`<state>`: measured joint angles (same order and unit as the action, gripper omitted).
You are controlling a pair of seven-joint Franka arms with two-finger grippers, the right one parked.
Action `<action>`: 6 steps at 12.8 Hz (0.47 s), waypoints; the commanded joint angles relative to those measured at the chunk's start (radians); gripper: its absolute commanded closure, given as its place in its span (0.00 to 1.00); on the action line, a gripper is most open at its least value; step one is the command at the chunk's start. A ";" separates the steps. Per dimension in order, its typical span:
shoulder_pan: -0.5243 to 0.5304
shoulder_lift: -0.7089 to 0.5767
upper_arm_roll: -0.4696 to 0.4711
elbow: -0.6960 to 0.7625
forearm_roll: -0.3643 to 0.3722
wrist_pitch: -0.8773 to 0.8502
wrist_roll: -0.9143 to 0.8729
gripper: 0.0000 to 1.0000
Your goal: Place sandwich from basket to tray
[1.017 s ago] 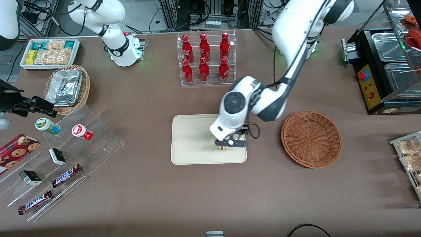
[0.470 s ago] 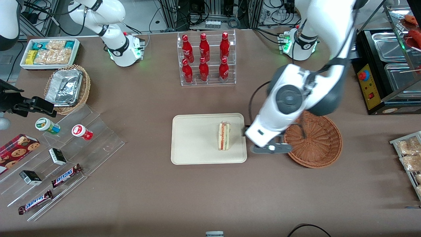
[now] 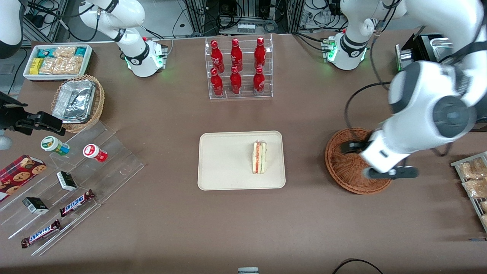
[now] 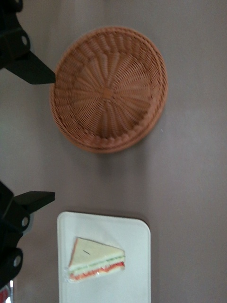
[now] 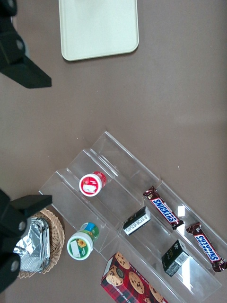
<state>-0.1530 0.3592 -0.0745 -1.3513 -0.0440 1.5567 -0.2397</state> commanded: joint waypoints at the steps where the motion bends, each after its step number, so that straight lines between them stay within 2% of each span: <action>1: 0.053 -0.074 -0.010 -0.020 -0.013 -0.069 0.016 0.00; 6: 0.086 -0.138 -0.008 -0.031 -0.002 -0.119 0.017 0.00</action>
<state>-0.0746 0.2578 -0.0748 -1.3551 -0.0442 1.4493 -0.2312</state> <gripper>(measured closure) 0.000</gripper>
